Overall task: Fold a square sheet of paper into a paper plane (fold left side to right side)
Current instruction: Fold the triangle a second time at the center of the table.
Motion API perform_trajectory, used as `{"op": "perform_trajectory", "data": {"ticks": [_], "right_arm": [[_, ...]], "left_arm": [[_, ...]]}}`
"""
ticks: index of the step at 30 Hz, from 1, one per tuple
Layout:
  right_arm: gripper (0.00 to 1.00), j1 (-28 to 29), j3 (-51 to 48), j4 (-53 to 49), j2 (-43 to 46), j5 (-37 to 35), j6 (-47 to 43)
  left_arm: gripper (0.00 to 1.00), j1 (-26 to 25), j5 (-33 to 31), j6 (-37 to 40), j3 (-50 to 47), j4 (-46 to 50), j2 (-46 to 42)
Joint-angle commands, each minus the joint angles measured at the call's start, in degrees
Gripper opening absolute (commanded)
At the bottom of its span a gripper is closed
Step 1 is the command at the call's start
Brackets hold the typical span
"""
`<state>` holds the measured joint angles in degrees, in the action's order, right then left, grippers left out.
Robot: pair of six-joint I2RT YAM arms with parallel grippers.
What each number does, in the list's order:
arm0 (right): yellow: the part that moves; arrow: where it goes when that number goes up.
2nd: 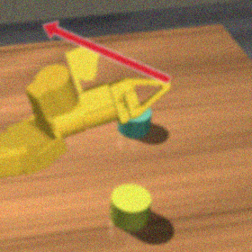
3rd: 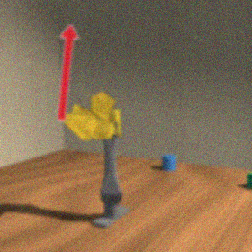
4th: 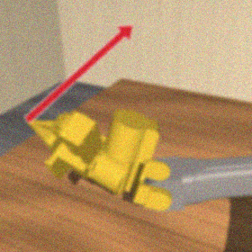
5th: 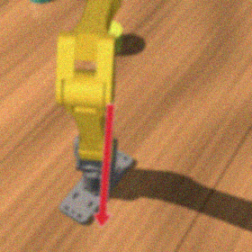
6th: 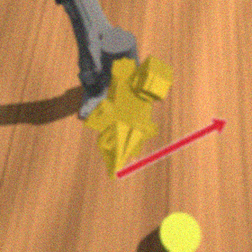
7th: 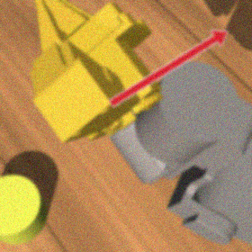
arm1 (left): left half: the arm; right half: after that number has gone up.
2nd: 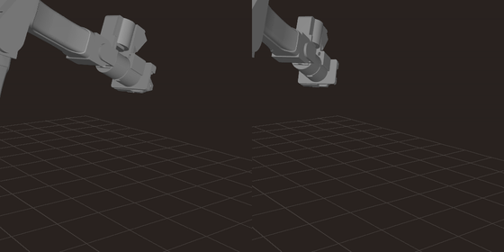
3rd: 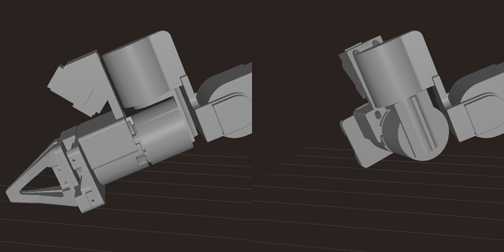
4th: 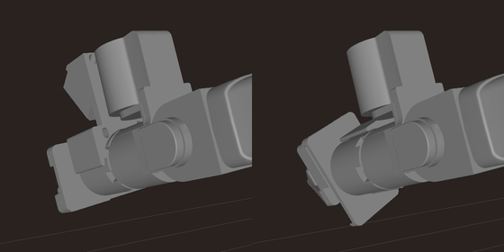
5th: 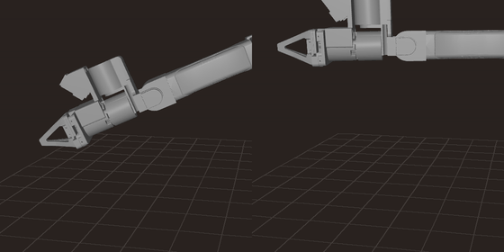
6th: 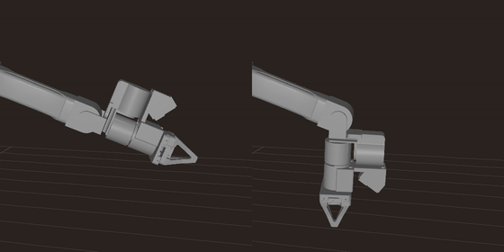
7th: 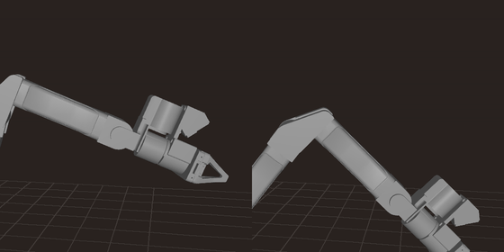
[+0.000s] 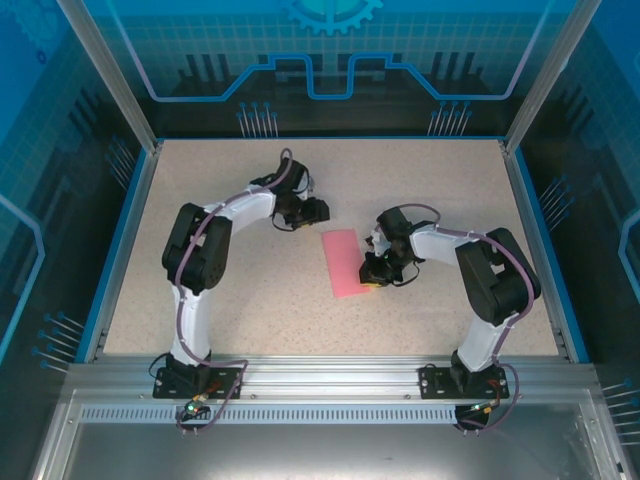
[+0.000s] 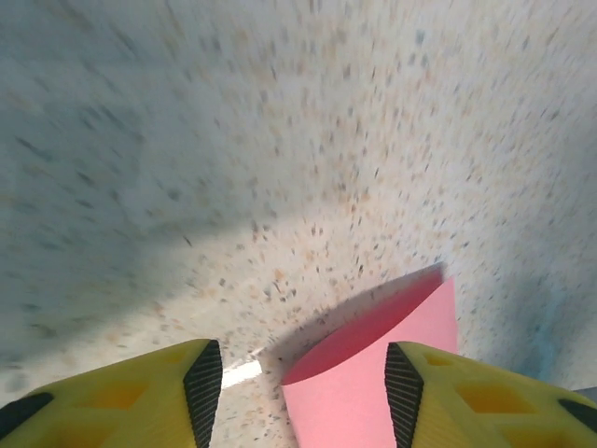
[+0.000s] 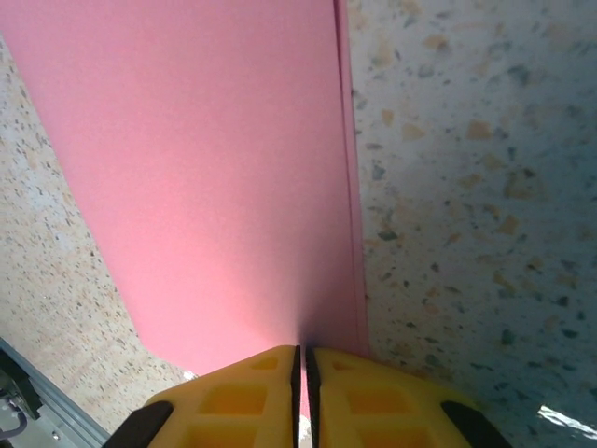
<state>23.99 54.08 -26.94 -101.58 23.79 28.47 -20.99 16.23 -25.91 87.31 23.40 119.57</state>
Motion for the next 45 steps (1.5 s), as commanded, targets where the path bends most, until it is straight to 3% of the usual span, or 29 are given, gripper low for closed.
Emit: {"op": "perform_trajectory", "data": {"ticks": [1,8,13,17,28,45], "right_arm": [[0.17,0.39,1.24,-0.27,4.15,-0.69,-0.24],[0.42,-1.73,1.53,-2.85,11.56,-5.15,-2.74],[0.49,-4.16,1.79,-2.8,10.47,-3.11,-4.21],[0.5,-4.5,1.81,-1.57,9.13,-2.04,-3.88],[0.51,-5.44,2.47,0.61,4.93,-0.39,-3.86],[0.51,-7.73,14.28,5.58,-9.08,8.5,-4.78]], "left_arm": [[0.54,0.55,0.39,2.63,1.28,3.73,-7.51],[0.54,-4.46,1.99,-2.3,-14.68,-3.24,-18.06],[0.53,-9.9,0.98,-6.5,-19.92,-5.35,-19.13],[0.52,-12.78,1.0,-8.33,-20.69,-7.19,-16.27],[0.5,-13.02,0.78,-9.86,-17.48,-7.75,-8.58],[0.5,-12.98,-0.65,-9.87,-19.54,-7.4,-9.84]]}}
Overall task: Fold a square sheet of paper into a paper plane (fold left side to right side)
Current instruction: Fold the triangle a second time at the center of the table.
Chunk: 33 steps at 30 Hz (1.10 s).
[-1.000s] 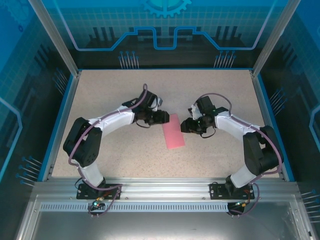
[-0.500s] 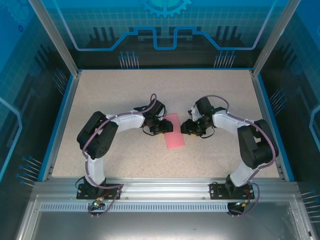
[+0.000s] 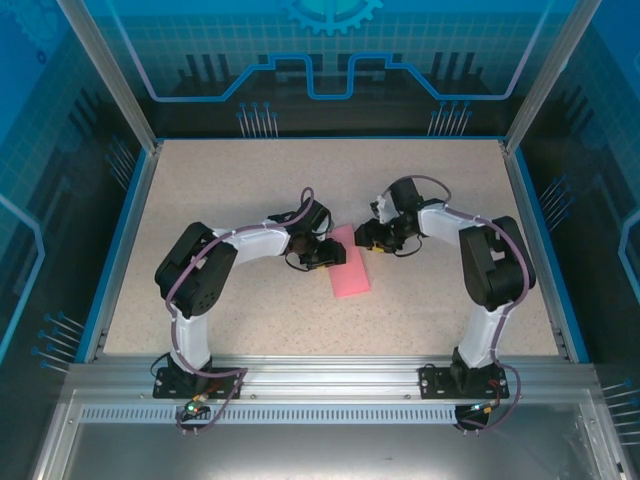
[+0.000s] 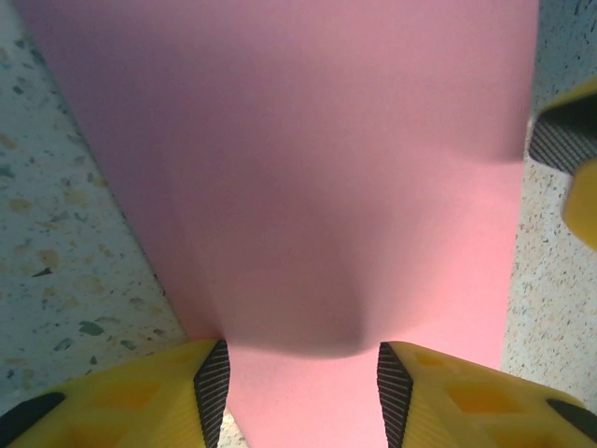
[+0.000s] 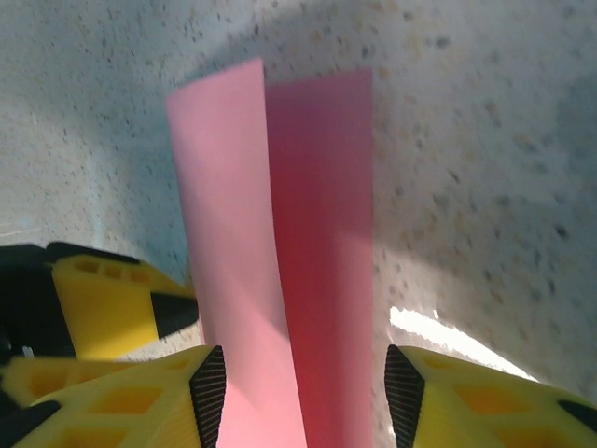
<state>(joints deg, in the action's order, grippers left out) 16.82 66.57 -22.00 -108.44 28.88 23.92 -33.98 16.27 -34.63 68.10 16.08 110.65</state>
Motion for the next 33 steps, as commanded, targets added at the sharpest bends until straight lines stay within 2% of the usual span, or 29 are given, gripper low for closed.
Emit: {"op": "perform_trajectory", "data": {"ticks": [1,5,8,13,15,19,23,28,33], "right_arm": [[0.51,-0.58,2.22,0.88,-2.83,4.21,-0.01],[0.46,-0.61,1.33,2.4,-3.69,6.32,1.1],[0.39,-0.56,-0.31,4.16,-3.7,9.08,2.0],[0.16,-0.56,-2.86,5.04,-2.57,10.94,2.87],[0.11,-0.56,-3.7,4.78,-1.38,10.24,3.57],[0.09,-0.57,-5.74,5.24,0.87,10.34,6.88],[0.1,-0.38,-7.01,5.2,2.43,10.01,8.86],[0.11,-0.41,-6.3,3.13,2.66,8.89,8.73],[0.11,-0.32,-5.13,2.45,2.03,8.45,8.69]], "left_arm": [[0.5,-0.03,-0.63,-1.11,-0.33,-0.06,-0.96],[0.5,0.03,-0.71,-1.05,-0.43,0.01,-1.18],[0.5,0.0,-1.05,-0.62,-1.01,-0.17,-2.34],[0.51,-0.21,-4.15,1.82,-4.37,-1.55,-8.34],[0.53,-1.17,-6.57,3.83,-6.33,-2.28,-11.86],[0.56,-7.28,-14.97,10.09,-8.45,-0.15,-18.09],[0.59,-14.99,-22.29,13.23,-9.45,1.18,-20.31],[0.62,-21.78,-29.95,16.08,-6.98,3.71,-17.0],[0.65,-25.26,-36.66,18.7,-0.29,8.71,-10.53]]}}
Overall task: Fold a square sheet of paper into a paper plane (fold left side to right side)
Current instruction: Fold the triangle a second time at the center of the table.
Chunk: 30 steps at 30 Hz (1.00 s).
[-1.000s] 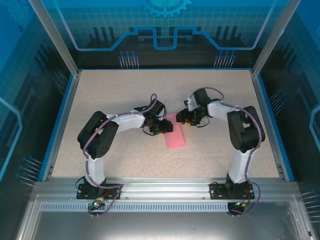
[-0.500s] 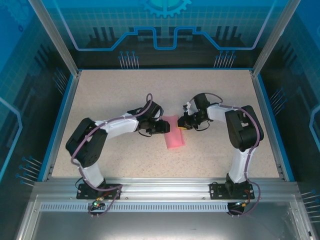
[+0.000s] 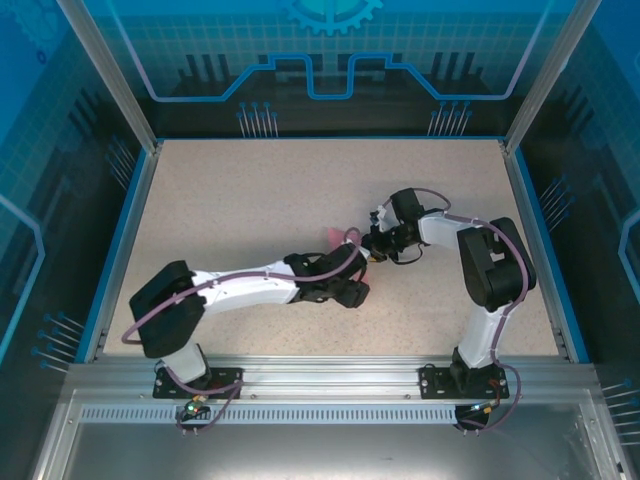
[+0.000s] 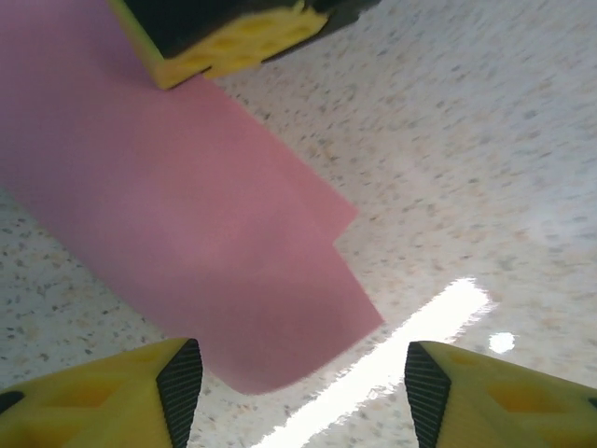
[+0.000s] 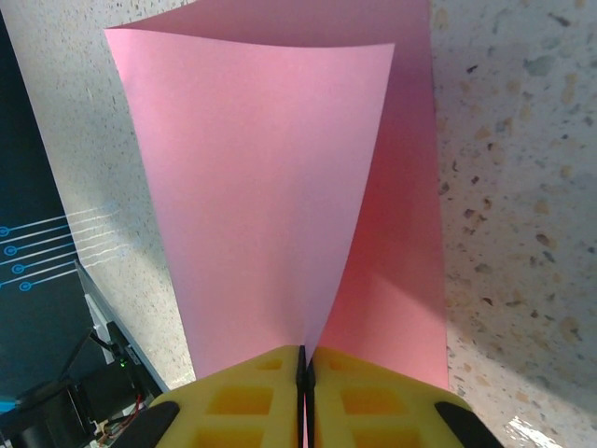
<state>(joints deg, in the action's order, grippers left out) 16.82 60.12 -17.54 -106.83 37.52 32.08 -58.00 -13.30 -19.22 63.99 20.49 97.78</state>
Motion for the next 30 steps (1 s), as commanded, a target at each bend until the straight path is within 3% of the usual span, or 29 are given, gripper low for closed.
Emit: {"op": "perform_trajectory", "data": {"ticks": [1,16,30], "right_arm": [[0.11,-0.39,1.61,-2.22,0.19,-0.17,0.46],[0.11,-0.42,5.45,-4.34,-3.12,-0.1,0.31],[0.11,-0.41,6.08,-5.49,-3.96,-0.2,0.28]], "left_arm": [[0.65,-1.73,-8.18,3.61,4.89,4.84,3.58],[0.71,-6.22,-17.75,5.57,11.01,8.39,9.86],[0.73,-7.37,-21.57,4.81,14.84,11.64,15.58]]}}
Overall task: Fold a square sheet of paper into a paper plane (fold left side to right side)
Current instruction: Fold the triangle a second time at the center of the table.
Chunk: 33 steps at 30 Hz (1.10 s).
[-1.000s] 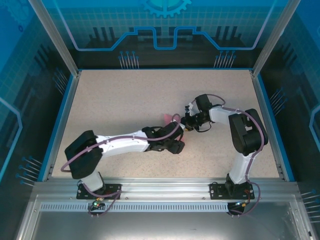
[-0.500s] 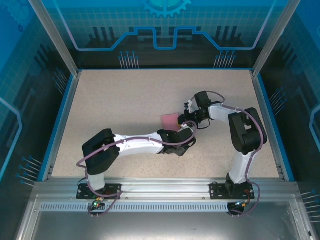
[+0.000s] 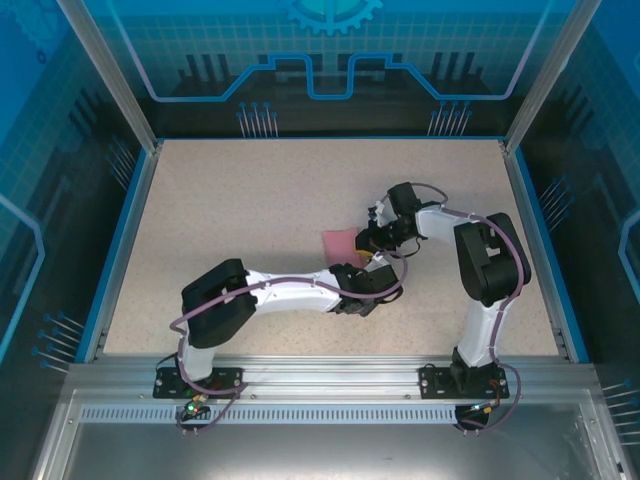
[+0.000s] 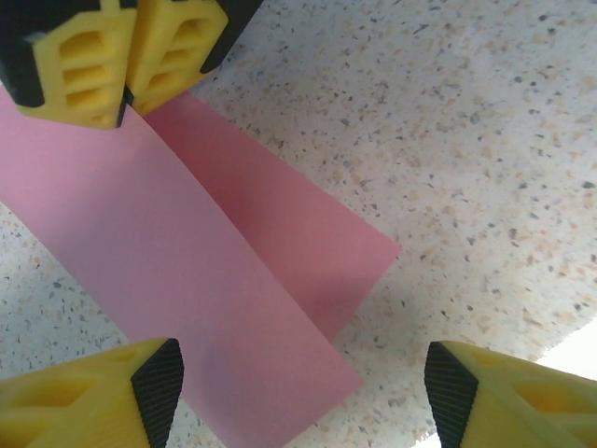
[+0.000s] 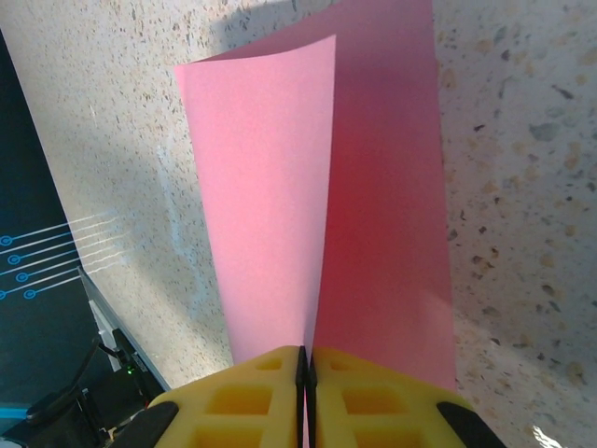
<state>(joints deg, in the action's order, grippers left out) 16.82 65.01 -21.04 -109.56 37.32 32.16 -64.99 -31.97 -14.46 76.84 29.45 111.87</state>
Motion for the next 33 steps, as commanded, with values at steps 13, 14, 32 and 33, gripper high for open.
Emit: {"op": "perform_trajectory", "data": {"ticks": [13,14,32,33], "right_arm": [[0.12,-0.36,1.69,-2.73,-1.92,-0.7,-0.13],[0.12,-0.41,1.8,-2.8,-1.95,-0.91,-0.3],[0.13,-0.34,2.96,-4.1,-2.43,-1.74,-1.4],[0.13,-0.38,2.93,-4.1,-2.48,-1.78,-1.44]], "left_arm": [[0.55,-0.66,-3.55,-0.4,2.21,2.45,1.59],[0.54,-0.74,-3.43,-0.5,2.28,2.3,1.55],[0.21,-0.68,-1.63,-1.88,1.96,0.87,0.48],[0.19,-0.74,-1.54,-1.91,1.94,0.87,0.48]]}}
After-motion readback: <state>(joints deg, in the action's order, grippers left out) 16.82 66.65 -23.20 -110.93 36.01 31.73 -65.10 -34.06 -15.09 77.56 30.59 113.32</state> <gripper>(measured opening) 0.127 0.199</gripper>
